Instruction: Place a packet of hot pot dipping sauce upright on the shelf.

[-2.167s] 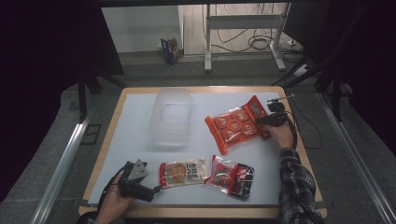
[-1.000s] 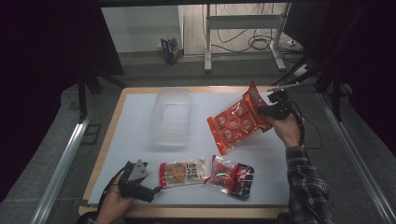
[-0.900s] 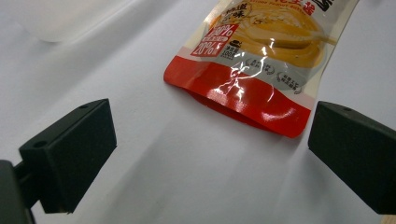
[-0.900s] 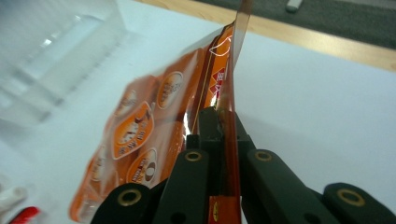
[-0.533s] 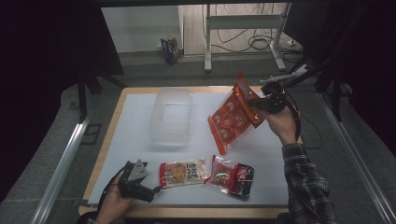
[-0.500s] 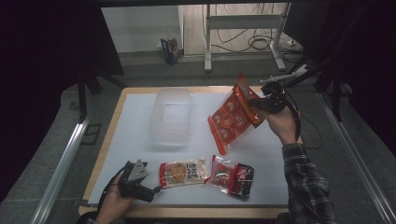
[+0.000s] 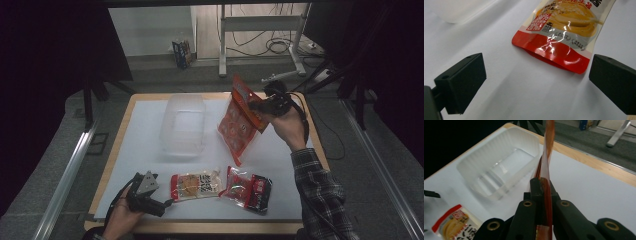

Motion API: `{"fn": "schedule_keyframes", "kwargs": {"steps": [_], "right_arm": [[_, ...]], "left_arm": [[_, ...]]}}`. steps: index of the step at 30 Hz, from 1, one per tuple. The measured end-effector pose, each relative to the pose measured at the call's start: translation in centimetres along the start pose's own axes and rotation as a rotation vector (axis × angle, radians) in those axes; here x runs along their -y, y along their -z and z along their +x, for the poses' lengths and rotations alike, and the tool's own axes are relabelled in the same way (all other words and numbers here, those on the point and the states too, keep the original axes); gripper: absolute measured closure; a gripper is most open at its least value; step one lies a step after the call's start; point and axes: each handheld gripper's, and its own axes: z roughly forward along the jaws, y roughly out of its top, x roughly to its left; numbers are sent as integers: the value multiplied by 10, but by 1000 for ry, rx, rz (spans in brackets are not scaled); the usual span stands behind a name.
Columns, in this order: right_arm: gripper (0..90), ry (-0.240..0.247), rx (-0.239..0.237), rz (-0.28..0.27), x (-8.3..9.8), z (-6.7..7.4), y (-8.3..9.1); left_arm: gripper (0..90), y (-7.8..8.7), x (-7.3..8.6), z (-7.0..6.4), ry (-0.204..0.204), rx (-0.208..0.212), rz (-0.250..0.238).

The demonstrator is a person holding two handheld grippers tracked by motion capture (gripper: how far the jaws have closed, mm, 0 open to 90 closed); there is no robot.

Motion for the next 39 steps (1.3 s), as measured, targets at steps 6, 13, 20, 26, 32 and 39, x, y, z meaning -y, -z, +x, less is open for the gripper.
{"fn": "schedule_keyframes", "kwargs": {"steps": [6,13,20,26,32,39], "right_arm": [[888,23,-33,6,-17,20,-6],[888,39,-3,-20,-34,31,-6],[888,30,-2,-42,-49,35,-5],[888,25,-12,-72,-70,45,-10],[888,27,-4,-89,-90,56,-18],[889,30,11,-108,-110,68,-32]], "left_arm": [[9,0,0,0,-4,-3,-3],[10,1,0,0,-7,-6,-5],[10,1,0,0,-13,-8,-4],[10,2,0,0,-8,-11,-13],[10,3,-1,0,-4,-10,-18],[10,3,-1,0,-6,-8,-19]]}}
